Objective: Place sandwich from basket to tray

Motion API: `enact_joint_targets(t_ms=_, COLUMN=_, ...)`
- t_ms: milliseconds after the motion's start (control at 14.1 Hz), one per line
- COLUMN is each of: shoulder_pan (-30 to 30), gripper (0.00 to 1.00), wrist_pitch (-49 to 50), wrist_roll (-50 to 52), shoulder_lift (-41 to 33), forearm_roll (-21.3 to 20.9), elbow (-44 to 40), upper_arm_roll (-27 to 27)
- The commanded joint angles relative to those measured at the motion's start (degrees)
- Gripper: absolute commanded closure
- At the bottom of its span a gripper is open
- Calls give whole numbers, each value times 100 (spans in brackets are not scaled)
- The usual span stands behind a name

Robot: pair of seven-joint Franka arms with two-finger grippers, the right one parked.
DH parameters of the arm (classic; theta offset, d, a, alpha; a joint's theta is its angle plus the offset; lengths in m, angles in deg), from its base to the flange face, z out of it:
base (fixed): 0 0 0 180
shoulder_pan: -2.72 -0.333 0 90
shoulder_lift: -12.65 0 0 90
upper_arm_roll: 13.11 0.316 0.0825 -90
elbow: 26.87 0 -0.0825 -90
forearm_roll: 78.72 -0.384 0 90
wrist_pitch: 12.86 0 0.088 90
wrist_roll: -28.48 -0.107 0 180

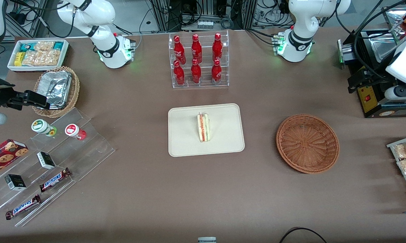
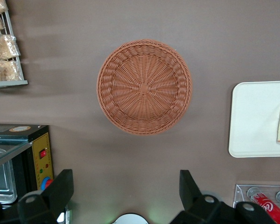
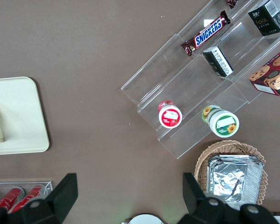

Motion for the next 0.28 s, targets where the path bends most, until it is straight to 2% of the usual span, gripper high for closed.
enact_joint_targets(t_ms=0, shoulder_pan=-106, gripper=0, wrist_pitch=11, wrist_roll=-91, shoulder_lift=-123, forearm_roll=-82, elbow=153, upper_arm_roll=-99)
enact_joint_targets(t_ms=213, shoulder_pan=-115, gripper=0, wrist_pitch=11, wrist_roll=-91, shoulder_lift=-122, forearm_roll=-55, elbow=126, upper_arm_roll=-108)
